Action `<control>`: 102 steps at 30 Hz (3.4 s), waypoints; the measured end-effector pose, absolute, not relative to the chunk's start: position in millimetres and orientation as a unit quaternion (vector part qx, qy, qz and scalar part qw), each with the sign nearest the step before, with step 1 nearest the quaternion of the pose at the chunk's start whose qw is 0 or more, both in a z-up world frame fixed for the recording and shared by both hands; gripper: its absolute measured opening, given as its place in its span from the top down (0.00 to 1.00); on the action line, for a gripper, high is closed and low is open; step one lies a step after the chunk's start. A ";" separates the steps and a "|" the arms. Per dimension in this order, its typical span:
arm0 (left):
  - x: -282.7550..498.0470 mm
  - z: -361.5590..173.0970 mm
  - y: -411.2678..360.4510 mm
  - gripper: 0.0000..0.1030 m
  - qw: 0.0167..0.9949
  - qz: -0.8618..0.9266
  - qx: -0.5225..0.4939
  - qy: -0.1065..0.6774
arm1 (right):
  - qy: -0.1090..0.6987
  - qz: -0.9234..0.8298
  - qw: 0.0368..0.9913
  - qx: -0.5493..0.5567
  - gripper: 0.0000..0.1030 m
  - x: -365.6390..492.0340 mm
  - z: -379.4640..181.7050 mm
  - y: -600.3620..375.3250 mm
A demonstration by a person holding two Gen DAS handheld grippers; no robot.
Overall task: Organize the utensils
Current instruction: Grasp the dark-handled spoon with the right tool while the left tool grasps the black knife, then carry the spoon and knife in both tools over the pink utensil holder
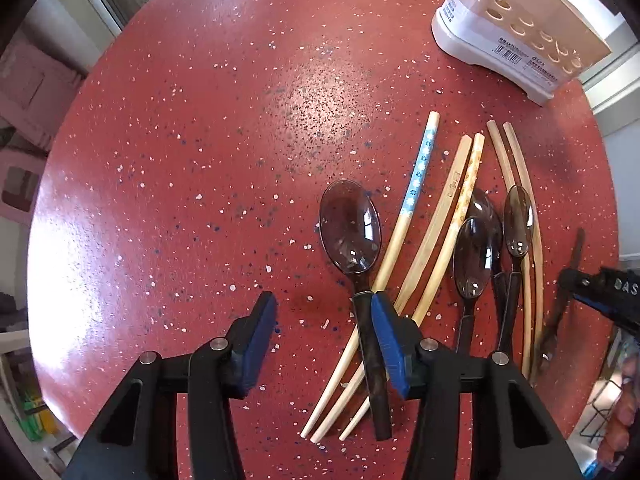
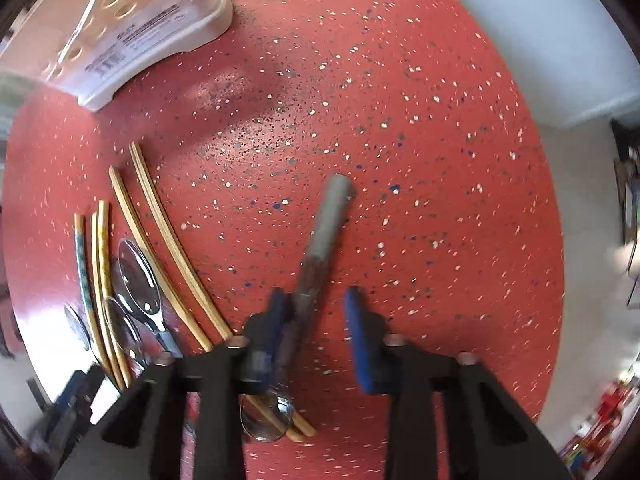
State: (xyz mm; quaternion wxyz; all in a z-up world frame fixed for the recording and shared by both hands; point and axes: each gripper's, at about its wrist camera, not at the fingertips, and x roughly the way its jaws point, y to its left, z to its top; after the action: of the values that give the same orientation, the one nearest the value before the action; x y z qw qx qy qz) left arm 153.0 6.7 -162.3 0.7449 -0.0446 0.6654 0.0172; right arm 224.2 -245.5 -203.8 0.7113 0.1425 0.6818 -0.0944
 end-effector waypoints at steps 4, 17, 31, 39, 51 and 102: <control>170.8 -153.0 -13.9 0.30 0.743 0.016 -0.029 0.668 | 0.685 -0.055 0.710 0.154 0.88 224.1 -201.0 -266.8; 193.4 -150.8 -19.8 0.36 0.742 -0.047 -0.065 0.666 | 0.665 -0.020 0.740 0.102 0.88 193.4 -199.8 -257.0; 204.4 -140.4 10.9 0.36 0.737 -0.007 -0.118 0.666 | 0.666 -0.012 0.742 0.077 0.88 190.4 -200.3 -231.6; 208.1 -144.1 -11.5 0.64 0.740 -0.012 -0.099 0.666 | 0.669 -0.002 0.740 0.075 0.88 190.4 -201.1 -228.0; 179.9 -103.3 35.2 0.69 0.770 -0.041 -0.102 0.628 | 0.647 0.045 0.739 0.180 0.88 181.1 -191.2 -263.4; 399.7 45.7 -45.6 0.69 0.929 -0.115 -0.141 0.323 | 0.297 0.090 0.946 0.099 0.88 390.6 -48.6 -233.2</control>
State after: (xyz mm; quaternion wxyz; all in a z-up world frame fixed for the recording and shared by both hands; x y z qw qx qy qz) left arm 399.7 -45.6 45.7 0.9287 -0.1413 0.3231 -0.1146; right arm 390.6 -233.2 -48.6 0.9455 0.0995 0.2968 0.0895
